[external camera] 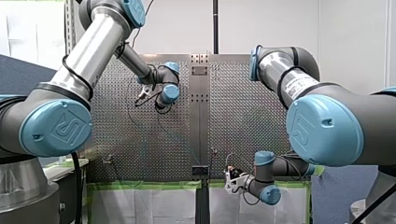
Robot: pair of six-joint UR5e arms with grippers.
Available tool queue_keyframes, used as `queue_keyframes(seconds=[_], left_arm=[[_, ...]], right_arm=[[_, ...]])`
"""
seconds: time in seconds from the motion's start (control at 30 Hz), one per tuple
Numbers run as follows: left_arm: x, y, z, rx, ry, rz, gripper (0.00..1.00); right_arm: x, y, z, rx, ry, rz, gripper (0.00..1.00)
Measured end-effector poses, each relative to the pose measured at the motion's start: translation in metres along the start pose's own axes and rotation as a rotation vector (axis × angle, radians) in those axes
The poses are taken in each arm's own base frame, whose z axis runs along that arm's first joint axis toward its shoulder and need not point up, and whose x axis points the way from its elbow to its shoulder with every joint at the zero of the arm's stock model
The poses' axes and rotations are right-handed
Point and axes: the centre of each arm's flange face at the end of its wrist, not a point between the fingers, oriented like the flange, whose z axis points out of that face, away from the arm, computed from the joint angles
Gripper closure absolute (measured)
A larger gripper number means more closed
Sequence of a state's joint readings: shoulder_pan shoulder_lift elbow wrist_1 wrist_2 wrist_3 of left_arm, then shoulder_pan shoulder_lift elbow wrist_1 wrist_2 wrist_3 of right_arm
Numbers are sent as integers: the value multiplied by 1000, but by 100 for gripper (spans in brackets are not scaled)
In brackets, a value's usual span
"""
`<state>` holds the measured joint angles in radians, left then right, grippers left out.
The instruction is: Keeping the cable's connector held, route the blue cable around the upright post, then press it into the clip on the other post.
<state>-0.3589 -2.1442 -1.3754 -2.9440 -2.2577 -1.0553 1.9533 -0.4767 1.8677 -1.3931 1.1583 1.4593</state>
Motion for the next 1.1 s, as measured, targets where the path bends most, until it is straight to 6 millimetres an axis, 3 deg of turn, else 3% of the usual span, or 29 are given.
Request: queue_keyframes(seconds=[0.47, 1.1], left_arm=[[-6, 0, 3, -67, -30, -43, 0], [-12, -13, -16, -40, -34, -12, 0]], right_arm=[[0, 0, 0, 1, -2, 1, 100], [0, 0, 0, 0, -3, 1, 100]])
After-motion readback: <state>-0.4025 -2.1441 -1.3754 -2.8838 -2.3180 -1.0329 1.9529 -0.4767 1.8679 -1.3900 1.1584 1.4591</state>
